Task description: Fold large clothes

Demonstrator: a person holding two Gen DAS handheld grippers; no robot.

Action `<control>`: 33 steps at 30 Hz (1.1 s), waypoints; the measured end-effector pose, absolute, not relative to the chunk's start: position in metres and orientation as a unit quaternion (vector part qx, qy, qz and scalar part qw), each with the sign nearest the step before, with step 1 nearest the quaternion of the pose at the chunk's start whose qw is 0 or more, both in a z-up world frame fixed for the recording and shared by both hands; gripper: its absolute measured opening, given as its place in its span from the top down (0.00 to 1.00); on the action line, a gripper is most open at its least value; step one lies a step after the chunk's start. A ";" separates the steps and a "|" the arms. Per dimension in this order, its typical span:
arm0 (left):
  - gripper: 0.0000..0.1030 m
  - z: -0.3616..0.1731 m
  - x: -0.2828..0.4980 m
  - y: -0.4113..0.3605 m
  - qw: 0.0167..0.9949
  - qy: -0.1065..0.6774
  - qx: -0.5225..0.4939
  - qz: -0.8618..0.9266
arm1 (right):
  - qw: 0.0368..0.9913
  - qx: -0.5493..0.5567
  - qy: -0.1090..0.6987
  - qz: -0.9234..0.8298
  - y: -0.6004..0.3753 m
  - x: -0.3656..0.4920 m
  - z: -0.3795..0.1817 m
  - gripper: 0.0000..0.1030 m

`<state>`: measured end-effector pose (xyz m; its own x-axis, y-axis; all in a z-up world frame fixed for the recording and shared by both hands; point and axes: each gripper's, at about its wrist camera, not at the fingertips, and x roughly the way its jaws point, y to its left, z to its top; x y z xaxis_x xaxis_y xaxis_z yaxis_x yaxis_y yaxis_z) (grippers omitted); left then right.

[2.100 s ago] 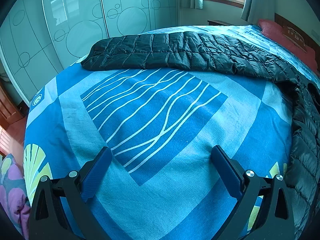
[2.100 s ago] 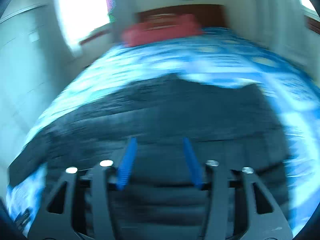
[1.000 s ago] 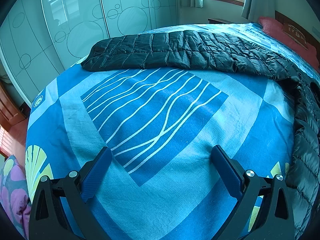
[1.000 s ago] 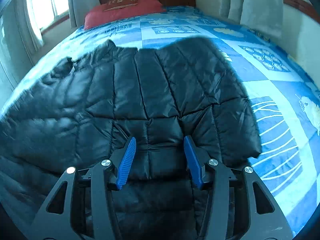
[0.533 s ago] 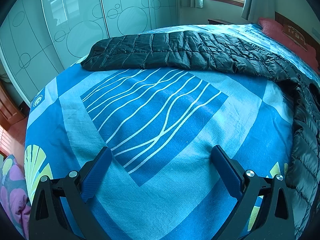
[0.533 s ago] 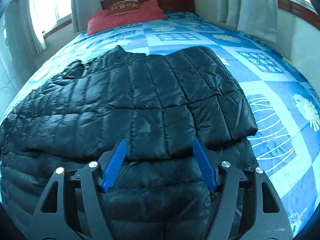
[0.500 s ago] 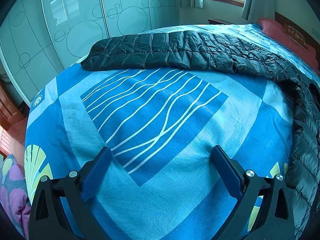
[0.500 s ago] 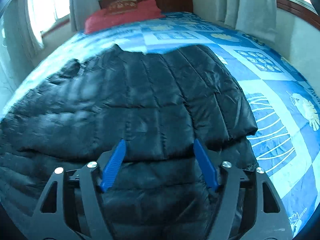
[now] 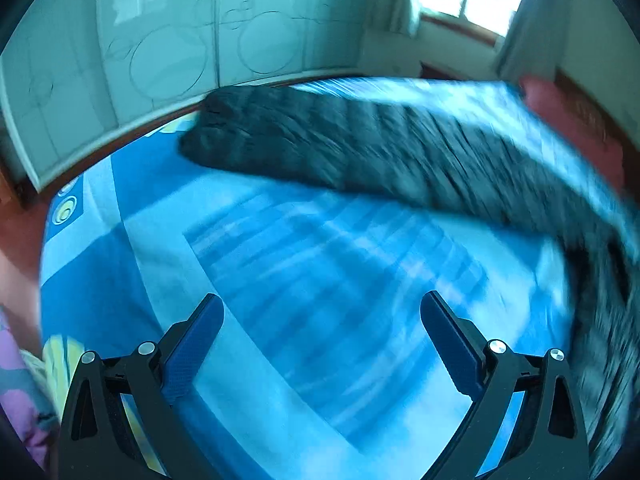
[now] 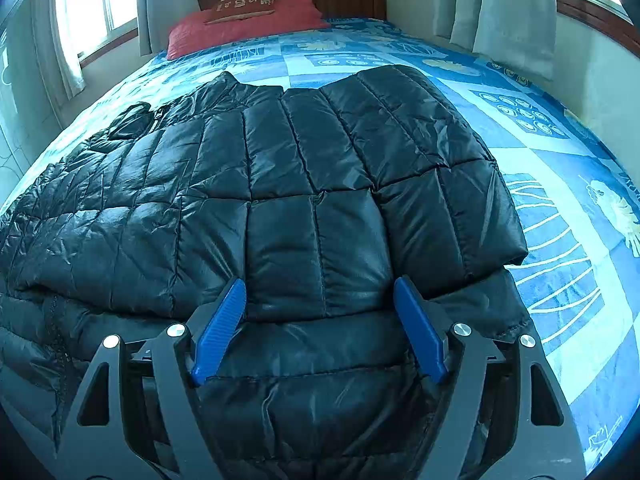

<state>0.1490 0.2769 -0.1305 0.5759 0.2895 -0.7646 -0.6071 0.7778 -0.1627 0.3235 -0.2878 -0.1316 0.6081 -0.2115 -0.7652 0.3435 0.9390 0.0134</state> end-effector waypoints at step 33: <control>0.96 -0.064 0.212 0.339 0.910 0.242 -0.252 0.221 | 0.897 0.063 0.405 -0.168 -0.285 0.321 -0.127 0.25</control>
